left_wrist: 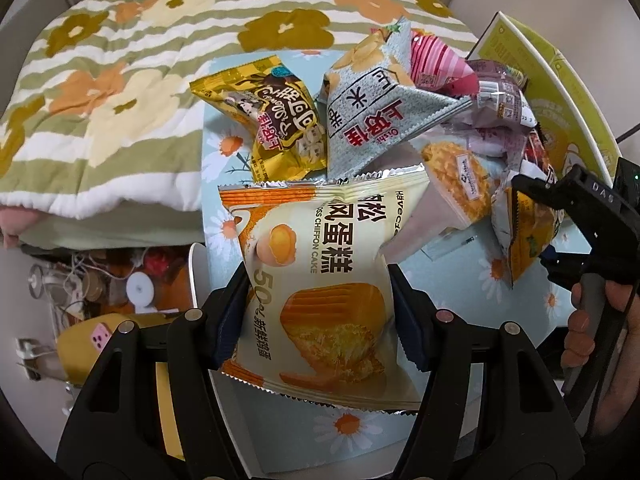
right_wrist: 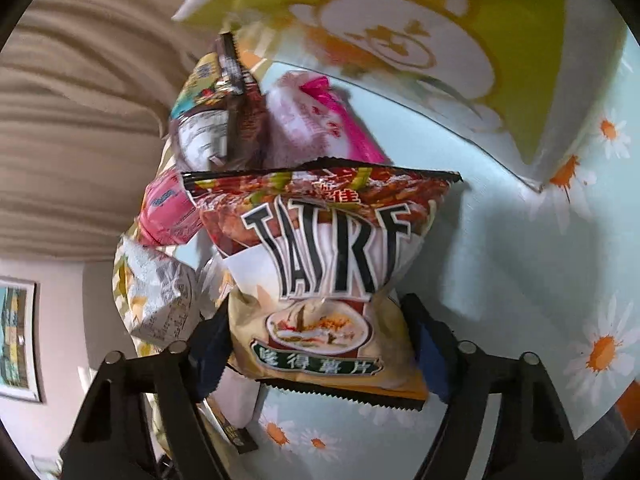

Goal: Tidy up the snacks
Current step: 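Grasp the chiffon cake packet with left tool while right tool grasps the TAKE chips bag, then carry both packets over the box and release them inside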

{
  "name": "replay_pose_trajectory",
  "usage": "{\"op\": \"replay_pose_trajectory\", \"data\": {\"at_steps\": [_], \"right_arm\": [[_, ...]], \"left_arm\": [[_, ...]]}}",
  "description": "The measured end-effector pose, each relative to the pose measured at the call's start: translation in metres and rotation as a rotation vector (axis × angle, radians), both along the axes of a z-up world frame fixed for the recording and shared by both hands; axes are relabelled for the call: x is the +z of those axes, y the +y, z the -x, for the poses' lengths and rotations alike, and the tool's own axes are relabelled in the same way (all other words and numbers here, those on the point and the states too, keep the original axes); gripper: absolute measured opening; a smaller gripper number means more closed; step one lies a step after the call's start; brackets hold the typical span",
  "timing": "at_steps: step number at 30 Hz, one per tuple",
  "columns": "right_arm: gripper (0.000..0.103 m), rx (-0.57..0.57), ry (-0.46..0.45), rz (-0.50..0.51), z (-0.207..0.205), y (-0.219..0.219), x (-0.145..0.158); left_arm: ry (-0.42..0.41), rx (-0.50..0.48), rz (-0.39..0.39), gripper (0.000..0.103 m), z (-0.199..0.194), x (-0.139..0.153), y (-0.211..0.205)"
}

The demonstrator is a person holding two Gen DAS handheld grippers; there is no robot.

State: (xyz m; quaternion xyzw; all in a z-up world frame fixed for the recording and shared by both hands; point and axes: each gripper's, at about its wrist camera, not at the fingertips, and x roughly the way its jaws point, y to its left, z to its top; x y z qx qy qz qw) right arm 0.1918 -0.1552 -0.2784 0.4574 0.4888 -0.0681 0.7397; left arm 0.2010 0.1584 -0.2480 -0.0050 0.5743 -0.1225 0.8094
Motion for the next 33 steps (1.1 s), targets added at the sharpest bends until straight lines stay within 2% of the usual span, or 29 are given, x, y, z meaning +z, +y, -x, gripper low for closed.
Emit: {"op": "replay_pose_trajectory", "data": {"at_steps": [6,11,19,25,29,33], "right_arm": [[0.068,0.054,-0.031,0.047,0.009,0.002,0.017],[0.068,0.135,-0.069,0.069,0.014,0.009,0.042],[0.068,0.287,-0.221,0.160,0.015,0.003,0.115],[0.068,0.338,-0.342,0.241,0.005,-0.036,0.157],[0.068,0.375,-0.376,0.296,-0.003,-0.075,0.170],[0.068,0.419,-0.389,0.336,-0.012,-0.124,0.177]], "left_arm": [[-0.031,0.005,0.011,0.061,0.008,0.013,0.000],[-0.063,0.009,0.027,0.061,0.013,0.030,-0.003],[-0.178,-0.008,0.067,0.062,0.009,0.081,-0.027],[-0.274,-0.026,0.080,0.062,0.000,0.124,-0.076],[-0.327,-0.028,0.076,0.062,-0.008,0.145,-0.122],[-0.349,-0.009,0.107,0.062,-0.019,0.158,-0.178]]}}
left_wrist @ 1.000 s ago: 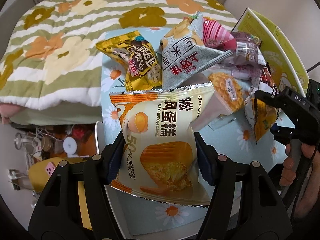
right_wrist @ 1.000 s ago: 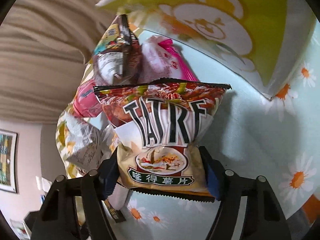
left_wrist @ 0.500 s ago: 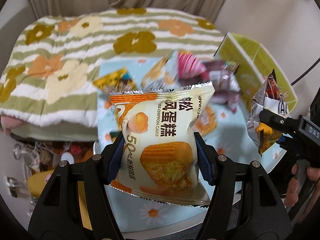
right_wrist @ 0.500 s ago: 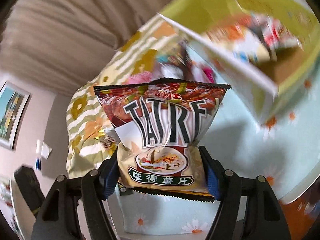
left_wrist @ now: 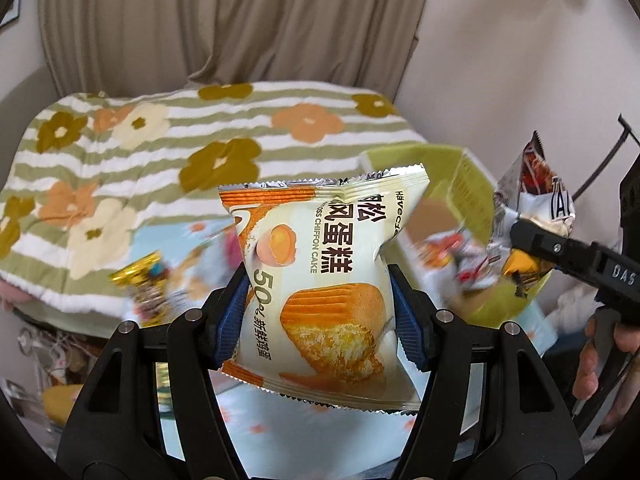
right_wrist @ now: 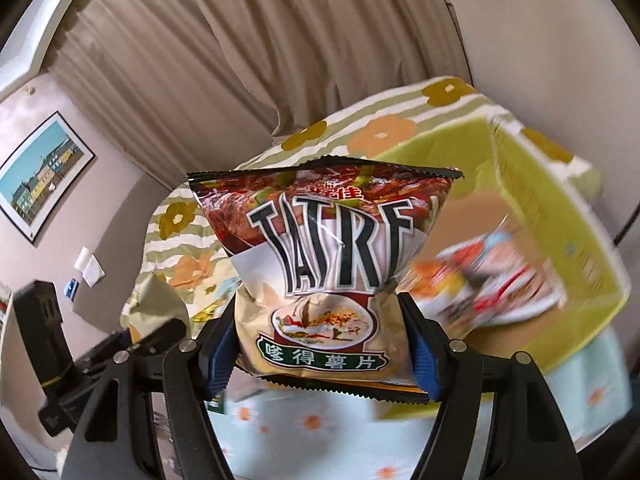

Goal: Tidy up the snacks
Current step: 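Carry both packets over the box and release them inside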

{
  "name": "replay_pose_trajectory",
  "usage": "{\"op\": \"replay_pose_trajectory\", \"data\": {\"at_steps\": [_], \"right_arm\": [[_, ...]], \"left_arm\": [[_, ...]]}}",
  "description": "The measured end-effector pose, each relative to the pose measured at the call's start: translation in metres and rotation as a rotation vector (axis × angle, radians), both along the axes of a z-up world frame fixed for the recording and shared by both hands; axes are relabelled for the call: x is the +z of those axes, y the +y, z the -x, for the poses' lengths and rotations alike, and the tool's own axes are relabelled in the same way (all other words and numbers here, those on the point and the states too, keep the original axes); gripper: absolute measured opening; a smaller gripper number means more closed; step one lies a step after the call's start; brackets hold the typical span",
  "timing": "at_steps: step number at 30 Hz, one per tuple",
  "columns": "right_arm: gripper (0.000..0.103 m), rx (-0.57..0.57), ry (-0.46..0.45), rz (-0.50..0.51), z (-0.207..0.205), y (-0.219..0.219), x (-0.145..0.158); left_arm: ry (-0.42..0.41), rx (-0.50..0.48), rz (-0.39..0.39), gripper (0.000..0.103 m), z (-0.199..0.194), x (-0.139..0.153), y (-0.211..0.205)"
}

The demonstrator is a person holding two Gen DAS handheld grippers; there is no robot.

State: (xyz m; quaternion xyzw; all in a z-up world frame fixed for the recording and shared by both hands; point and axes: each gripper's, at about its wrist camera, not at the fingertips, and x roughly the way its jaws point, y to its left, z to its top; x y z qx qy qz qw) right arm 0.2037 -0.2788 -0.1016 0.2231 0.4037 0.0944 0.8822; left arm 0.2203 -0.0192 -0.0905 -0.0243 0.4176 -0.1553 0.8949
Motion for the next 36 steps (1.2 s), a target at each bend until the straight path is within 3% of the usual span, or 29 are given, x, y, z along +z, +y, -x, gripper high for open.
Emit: {"op": "replay_pose_trajectory", "data": {"at_steps": [8,17,19,21,23,24,29,36], "right_arm": [[0.068,0.051,0.006,0.062,-0.029,-0.063,-0.002],[0.068,0.042,0.062,0.053,-0.051,-0.111,-0.022],[0.068,0.031,0.079,0.043,-0.054,-0.118,-0.029],[0.068,0.027,0.090,0.033,-0.057,-0.124,-0.034],[0.068,0.027,0.098,0.029,-0.059,-0.127,-0.038],[0.068,0.028,0.102,0.030,-0.060,-0.128,-0.040],[0.068,0.025,0.116,0.033,-0.061,-0.130,-0.047],[0.068,0.065,0.131,0.086,-0.067,-0.117,-0.052]], "left_arm": [[0.005,-0.001,0.025,0.062,-0.036,-0.002,-0.105],[0.079,-0.038,-0.021,0.062,-0.076,-0.026,-0.172],[0.093,-0.049,-0.035,0.063,-0.083,-0.033,-0.178],[0.093,-0.049,-0.059,0.070,-0.088,-0.039,-0.186],[0.095,-0.039,-0.079,0.100,-0.092,-0.043,-0.188],[0.087,-0.036,-0.080,0.103,-0.092,-0.043,-0.189],[0.081,-0.024,-0.141,0.103,-0.086,-0.046,-0.187],[0.113,-0.014,-0.083,0.103,-0.074,-0.046,-0.170]]}}
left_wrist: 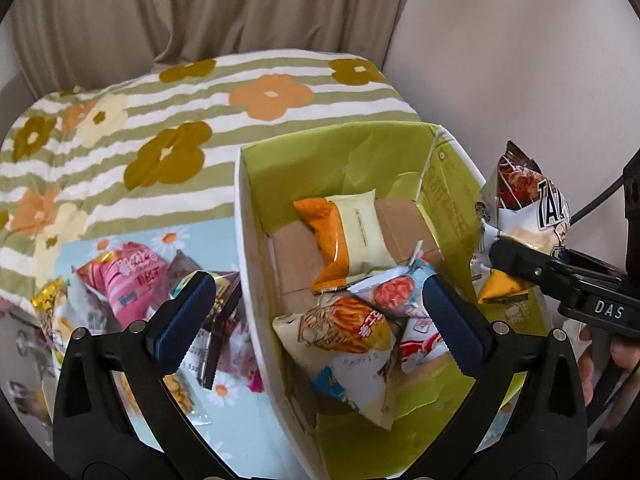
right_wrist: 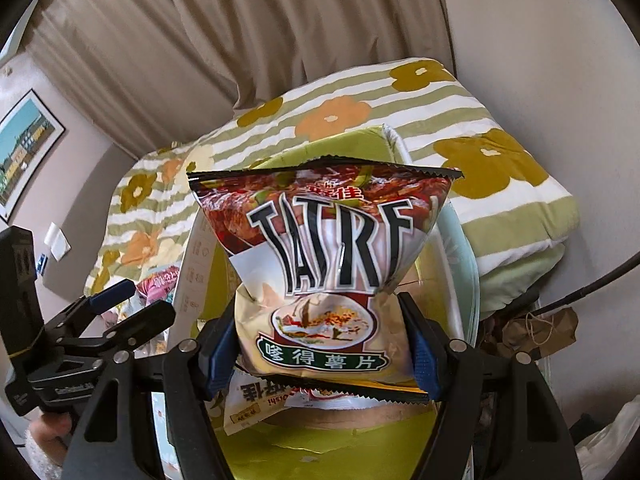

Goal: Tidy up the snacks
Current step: 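Carry both packets over the box and release them inside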

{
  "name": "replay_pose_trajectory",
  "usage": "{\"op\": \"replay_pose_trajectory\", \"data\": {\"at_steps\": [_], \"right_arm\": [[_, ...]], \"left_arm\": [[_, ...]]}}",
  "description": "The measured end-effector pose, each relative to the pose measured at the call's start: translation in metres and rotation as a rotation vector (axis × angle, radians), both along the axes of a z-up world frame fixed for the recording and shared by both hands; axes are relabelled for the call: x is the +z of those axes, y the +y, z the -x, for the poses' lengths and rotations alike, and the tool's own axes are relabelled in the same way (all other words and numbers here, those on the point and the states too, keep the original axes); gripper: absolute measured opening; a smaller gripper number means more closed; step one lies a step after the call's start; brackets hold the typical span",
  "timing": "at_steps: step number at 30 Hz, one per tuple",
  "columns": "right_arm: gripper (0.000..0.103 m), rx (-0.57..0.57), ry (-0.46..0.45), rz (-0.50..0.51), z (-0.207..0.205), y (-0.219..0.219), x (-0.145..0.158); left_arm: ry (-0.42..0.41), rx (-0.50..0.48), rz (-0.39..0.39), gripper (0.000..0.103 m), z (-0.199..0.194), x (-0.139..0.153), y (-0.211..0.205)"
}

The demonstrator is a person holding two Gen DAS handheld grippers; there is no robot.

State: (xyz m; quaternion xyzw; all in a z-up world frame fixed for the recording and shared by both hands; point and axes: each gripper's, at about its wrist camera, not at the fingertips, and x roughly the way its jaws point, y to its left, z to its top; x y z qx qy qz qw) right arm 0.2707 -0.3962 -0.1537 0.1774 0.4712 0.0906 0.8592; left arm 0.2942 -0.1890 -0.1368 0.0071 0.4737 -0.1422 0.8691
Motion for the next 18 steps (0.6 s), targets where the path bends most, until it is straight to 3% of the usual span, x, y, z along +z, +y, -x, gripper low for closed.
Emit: {"op": "replay_pose_trajectory", "data": {"at_steps": [7,9,12,15,18], "right_arm": [[0.071,0.015,-0.003,0.029,-0.029,0.012,-0.006],[0.088,0.010,-0.005,0.060,-0.034,0.016,-0.008],[0.100,0.000,-0.059,0.063,-0.029,0.019,-0.003],[0.101,-0.011,-0.115,0.076,-0.019,0.020,0.005],[0.101,-0.014,-0.115,0.087,-0.011,0.021,0.010]], "left_arm": [[0.003,0.006,-0.005,0.102,0.003,0.004,0.008],[0.005,0.008,-0.011,0.102,0.004,0.004,0.011],[0.000,0.012,-0.021,0.102,0.007,0.007,0.015],[-0.004,0.015,-0.027,0.102,0.012,0.011,0.019],[-0.012,0.017,-0.021,0.102,0.016,0.015,0.021]]}}
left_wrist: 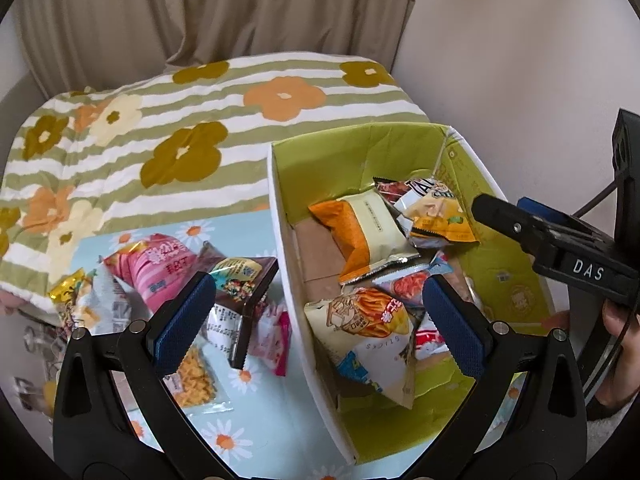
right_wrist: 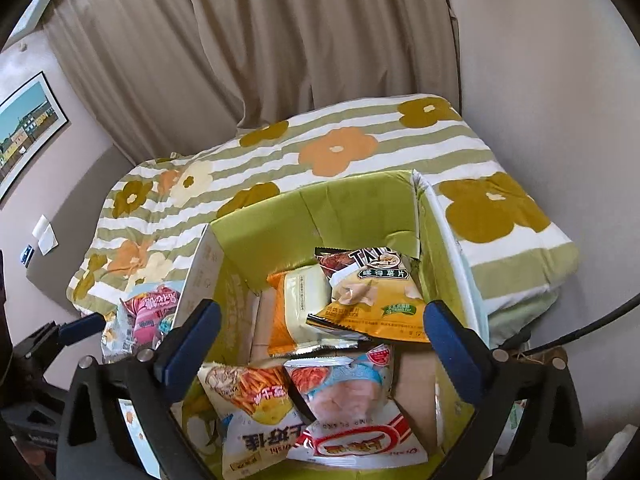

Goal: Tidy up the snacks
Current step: 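Carry both packets over the box and release them inside, then move both tools back over the remaining snacks on the table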

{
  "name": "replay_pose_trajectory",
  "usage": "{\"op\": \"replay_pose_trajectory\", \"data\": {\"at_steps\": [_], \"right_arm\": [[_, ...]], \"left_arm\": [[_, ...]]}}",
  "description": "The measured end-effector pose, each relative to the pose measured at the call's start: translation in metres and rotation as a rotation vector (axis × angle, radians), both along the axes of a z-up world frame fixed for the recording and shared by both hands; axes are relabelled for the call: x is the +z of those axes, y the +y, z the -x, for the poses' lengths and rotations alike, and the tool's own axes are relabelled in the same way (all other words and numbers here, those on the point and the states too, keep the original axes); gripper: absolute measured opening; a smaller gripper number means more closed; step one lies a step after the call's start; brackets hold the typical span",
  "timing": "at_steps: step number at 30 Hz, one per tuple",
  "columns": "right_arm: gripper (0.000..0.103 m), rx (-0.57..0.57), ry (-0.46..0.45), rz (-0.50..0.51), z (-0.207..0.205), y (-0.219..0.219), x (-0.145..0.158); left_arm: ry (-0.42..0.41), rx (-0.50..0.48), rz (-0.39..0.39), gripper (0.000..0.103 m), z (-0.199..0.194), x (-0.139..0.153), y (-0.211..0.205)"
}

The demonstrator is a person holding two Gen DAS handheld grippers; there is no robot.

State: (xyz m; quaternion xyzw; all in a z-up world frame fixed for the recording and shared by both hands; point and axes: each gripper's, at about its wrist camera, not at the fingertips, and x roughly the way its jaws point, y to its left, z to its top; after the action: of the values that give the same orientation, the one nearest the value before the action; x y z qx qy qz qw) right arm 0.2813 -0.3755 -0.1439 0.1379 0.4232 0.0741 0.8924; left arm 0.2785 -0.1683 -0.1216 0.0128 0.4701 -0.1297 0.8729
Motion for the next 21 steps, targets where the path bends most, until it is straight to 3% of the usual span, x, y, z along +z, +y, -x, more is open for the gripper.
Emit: {"op": "replay_pose_trajectory", "data": {"at_steps": [13,21], "right_arm": [[0.101,0.043,0.025,0.004,0.029,-0.002,0.025],[0.101,0.146,-0.025,0.004,0.042,0.023,0.042]], "left_arm": [[-0.049,0.021,0.027,0.103,0.031,0.025,0.012],[-0.080,0.108,0.012,0.103,0.064,0.043,0.048]]}}
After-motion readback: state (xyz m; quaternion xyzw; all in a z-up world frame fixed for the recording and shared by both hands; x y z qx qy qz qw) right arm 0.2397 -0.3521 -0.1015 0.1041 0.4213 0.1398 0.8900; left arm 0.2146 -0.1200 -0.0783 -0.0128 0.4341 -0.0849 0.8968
